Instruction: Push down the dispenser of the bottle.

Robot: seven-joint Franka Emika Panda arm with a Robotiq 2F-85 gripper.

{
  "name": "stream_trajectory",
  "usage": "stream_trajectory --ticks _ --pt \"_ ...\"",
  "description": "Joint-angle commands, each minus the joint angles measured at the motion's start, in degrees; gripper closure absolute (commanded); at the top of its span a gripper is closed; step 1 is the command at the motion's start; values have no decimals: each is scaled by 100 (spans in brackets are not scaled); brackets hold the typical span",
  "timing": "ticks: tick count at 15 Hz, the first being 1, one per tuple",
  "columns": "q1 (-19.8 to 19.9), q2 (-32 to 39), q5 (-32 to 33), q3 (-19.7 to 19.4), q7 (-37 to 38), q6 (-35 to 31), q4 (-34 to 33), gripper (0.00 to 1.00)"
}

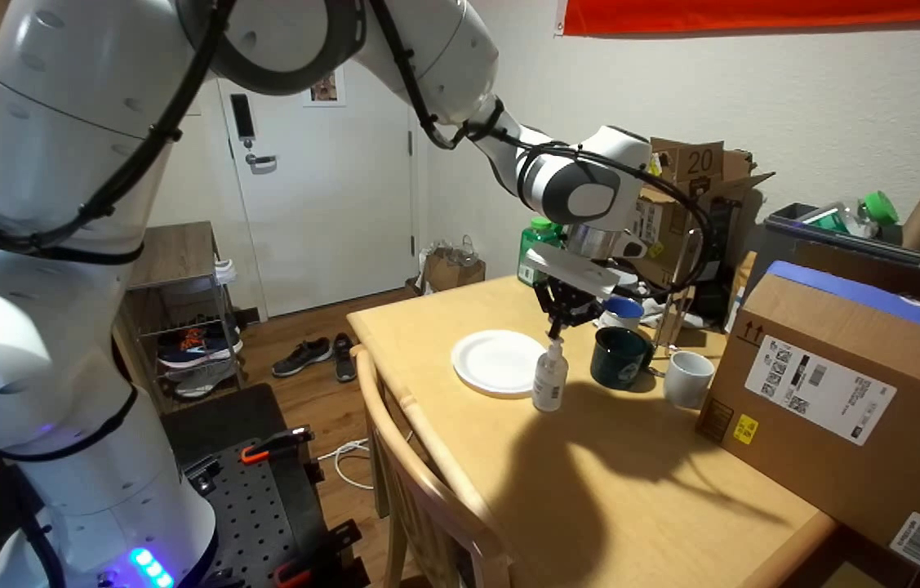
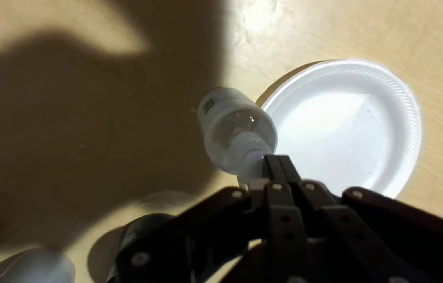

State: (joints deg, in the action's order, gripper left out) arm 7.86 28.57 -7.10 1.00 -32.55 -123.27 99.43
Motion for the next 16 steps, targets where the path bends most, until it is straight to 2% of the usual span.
stream_trajectory --ticks 1,8,16 --pt "153 199 -47 153 -189 65 -186 100" --pt "309 392 -237 255 -292 110 -210 100" --pt "279 727 -241 262 -281 95 -474 100"
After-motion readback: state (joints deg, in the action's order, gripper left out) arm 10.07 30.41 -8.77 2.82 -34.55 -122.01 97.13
